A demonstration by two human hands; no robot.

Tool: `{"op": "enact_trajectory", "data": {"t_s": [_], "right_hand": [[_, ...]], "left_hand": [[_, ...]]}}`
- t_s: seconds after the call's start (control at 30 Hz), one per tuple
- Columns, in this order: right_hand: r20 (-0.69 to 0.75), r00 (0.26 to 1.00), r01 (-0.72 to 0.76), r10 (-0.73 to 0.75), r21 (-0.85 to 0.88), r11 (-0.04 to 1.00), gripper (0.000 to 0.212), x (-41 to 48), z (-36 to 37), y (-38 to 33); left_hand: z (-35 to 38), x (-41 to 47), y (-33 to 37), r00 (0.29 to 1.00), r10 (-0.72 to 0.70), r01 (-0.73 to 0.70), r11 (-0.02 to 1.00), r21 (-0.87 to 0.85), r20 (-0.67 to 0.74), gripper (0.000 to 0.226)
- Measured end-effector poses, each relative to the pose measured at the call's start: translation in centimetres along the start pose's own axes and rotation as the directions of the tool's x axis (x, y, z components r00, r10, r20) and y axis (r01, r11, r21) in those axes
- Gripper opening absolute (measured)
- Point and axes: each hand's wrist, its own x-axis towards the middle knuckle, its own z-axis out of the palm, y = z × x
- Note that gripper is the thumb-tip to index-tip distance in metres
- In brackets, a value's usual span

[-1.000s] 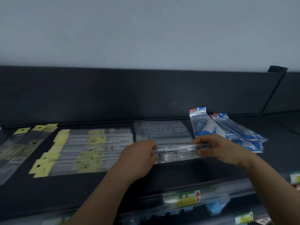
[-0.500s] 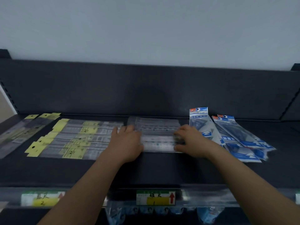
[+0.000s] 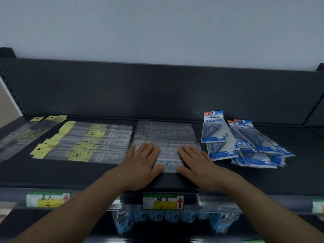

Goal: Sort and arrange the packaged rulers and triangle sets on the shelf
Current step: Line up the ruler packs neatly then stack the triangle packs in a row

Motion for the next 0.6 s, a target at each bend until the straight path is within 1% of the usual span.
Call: {"op": "enact_trajectory", "data": {"t_s": [0.07,0.2,0.27,0.37,0.4,0.47,0.53,0.6], "right_hand": [[0.004,1.000,-0.001,0.001,0.062,0.998,0.065,-0.6,0.0,0.0],[0.018,1.000,0.007,-0.009,0.085,0.996,0.063,-1.9,0.0,0.1],[-0.006,1.000,0.000,0.000,0.137,0.991,0.063,-2.4,0.2,0.1],[0.002,1.000,0.002,-0.002,0.101,0.995,0.064,-3.0,0.4,0.0],[-0.004,1.000,-0.003,0.003,0.119,0.993,0.064,-3.1,0.4,0.1],[-0.065,0.997,-0.023,0.035,0.172,0.985,0.063,-3.3,0.3,0.4],[-0.106,0.993,-0.028,0.045,0.157,0.987,0.063,-3.4,0.4,0.6],[-0.095,0.995,-0.027,0.038,0.121,0.992,0.064,-3.7,0.8,0.7]], "left_hand": [[-0.1,-0.3,-0.1,1.000,0.009,-0.008,0.999,-0.037,0.027,0.070],[-0.1,-0.9,-0.3,0.996,0.040,-0.033,0.995,-0.091,0.076,0.069],[0.0,-1.3,-0.3,0.997,0.049,-0.042,0.993,-0.111,0.064,0.069],[-0.3,-2.4,-0.1,0.997,0.066,-0.058,0.986,-0.158,0.045,0.067],[-0.4,-2.7,0.0,0.998,0.066,-0.061,0.981,-0.186,0.018,0.066],[-0.6,-3.0,-0.1,0.990,0.030,-0.064,0.966,-0.250,-0.136,0.058],[-0.7,-3.3,-0.2,0.955,-0.019,-0.061,0.964,-0.259,-0.297,0.045],[-0.8,-3.7,-0.2,0.931,-0.024,-0.068,0.969,-0.236,-0.365,0.034]]}}
